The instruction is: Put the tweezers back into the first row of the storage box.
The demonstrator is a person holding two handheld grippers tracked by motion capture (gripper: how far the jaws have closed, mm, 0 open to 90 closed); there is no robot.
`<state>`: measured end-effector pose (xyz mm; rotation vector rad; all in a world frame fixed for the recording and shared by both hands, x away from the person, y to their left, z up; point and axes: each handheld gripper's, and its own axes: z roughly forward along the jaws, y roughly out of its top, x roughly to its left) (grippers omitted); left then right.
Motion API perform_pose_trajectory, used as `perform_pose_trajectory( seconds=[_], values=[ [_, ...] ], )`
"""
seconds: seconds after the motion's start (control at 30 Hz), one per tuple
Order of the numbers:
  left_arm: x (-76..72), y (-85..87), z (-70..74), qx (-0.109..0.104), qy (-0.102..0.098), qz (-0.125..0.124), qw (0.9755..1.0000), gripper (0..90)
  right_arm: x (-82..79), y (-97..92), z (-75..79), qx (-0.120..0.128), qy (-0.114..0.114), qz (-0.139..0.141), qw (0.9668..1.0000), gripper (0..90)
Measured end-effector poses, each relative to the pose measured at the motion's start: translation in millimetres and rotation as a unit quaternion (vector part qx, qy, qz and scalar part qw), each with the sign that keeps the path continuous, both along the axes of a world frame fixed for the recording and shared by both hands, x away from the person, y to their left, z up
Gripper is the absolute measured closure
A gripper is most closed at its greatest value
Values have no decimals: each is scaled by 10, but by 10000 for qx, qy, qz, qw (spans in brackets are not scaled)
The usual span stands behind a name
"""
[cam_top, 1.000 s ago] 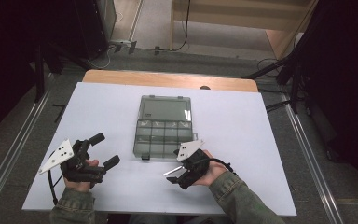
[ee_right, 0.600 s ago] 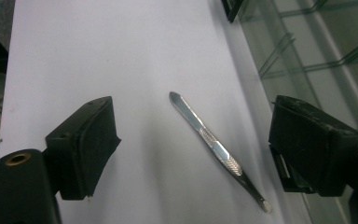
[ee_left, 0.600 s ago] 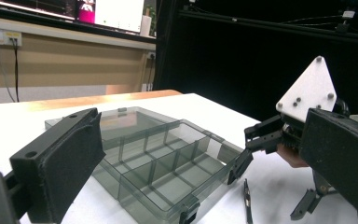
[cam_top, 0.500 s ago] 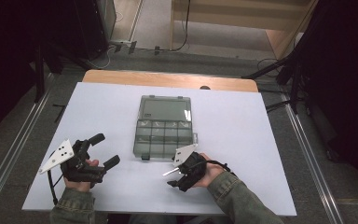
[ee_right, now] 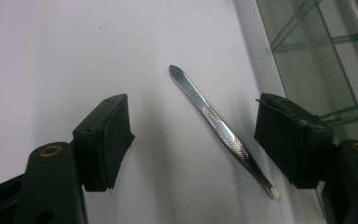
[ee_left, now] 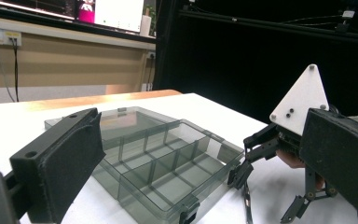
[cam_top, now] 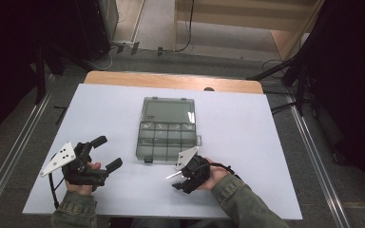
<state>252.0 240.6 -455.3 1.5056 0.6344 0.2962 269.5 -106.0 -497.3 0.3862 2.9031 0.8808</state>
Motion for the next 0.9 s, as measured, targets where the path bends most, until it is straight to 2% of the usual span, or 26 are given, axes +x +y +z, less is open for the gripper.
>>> perform_pose_trajectory(
  seconds=[0.17, 0.2, 0.3, 0.33, 0.37, 0.4, 0.43, 0.47, 0.5, 0.57, 0.73, 0.9],
  values=[
    [0, 1, -1, -8, 8, 12, 10000, 0, 23, -4, -15, -52, 3, -47, 10000, 352],
    [0, -2, -1, -12, 9, 8, 10000, 0, 27, -11, -15, -68, 27, -86, 9999, 399],
    [2, -1, -1, -4, 13, 7, 10000, 0, 27, -16, -9, -59, 52, -155, 9998, 445],
    [2, -1, -2, -9, 9, 8, 10000, 0, 23, -24, -3, -68, 86, -228, 9997, 497],
    [1, 0, -1, -9, 9, 8, 10000, 0, 23, -24, -3, -68, 86, -228, 9997, 497],
    [1, 0, -1, -8, 9, 9, 10000, 0, 26, -32, 5, -73, 72, -249, 9996, 576],
    [1, 1, -1, -6, 8, 11, 10000, 0, 26, -32, 5, -73, 72, -249, 9996, 576],
    [1, 1, -1, -7, 11, 12, 10000, 0, 25, -35, 7, -63, 71, -259, 9996, 624],
    [2, 1, -1, -5, 9, 13, 10000, 0, 12, -35, 19, -123, 73, -268, 9995, 738],
    [2, 1, -1, -8, 8, 12, 10000, 0, -6, -27, 32, -195, 138, -312, 9992, 850],
    [0, -1, 0, -16, 2, 7, 10000, 0, -21, -3, 50, -299, 194, -413, 9985, 859],
    [0, 1, 0, -12, 7, 12, 10000, 0, -3, -29, 52, -275, 325, -459, 9980, 859]
  ],
)
